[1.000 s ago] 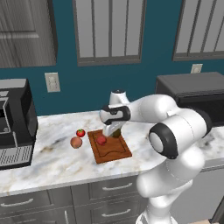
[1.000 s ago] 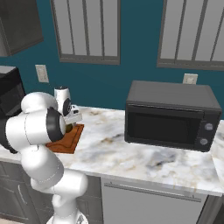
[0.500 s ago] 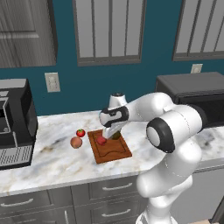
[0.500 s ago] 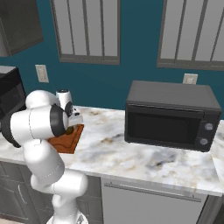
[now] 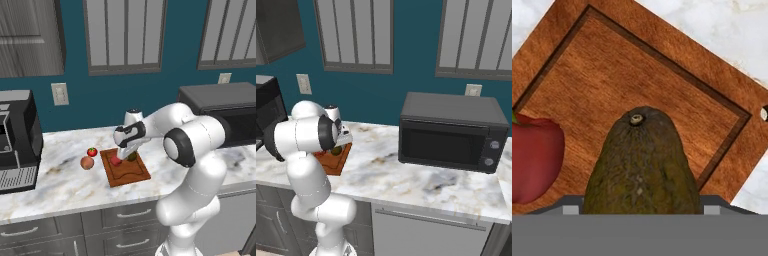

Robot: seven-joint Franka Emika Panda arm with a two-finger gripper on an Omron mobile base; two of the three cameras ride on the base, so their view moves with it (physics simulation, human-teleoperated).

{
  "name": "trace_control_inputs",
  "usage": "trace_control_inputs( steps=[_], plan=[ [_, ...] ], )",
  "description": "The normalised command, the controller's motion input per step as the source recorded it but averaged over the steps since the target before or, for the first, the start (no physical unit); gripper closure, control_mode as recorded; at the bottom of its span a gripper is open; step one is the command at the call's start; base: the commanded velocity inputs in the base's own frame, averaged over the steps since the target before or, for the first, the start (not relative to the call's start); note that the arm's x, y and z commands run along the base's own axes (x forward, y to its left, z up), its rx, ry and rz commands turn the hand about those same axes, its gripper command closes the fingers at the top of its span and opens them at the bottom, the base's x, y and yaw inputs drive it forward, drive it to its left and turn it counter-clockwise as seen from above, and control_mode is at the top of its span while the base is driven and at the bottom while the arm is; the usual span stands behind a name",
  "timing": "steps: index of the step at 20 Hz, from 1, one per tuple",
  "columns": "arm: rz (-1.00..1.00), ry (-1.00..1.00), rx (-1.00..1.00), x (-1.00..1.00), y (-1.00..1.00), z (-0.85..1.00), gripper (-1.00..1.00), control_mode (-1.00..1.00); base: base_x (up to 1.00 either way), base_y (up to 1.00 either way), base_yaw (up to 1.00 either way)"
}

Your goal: Place the avocado, onion, tomato, and bell pepper on the cutting board.

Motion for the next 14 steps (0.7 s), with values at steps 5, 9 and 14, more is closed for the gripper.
trace_control_inputs(
  steps=[5,9,14],
  plan=[
    [0.0,0.0,0.0,0.15,0.0,-0.18,1.0,-1.0,0.0,0.0,0.0],
    [0.0,0.0,0.0,0.1,0.0,-0.2,1.0,-1.0,0.0,0.0,0.0],
    [0.0,0.0,0.0,0.01,0.0,-0.13,-1.0,-1.0,0.0,0.0,0.0]
  ],
)
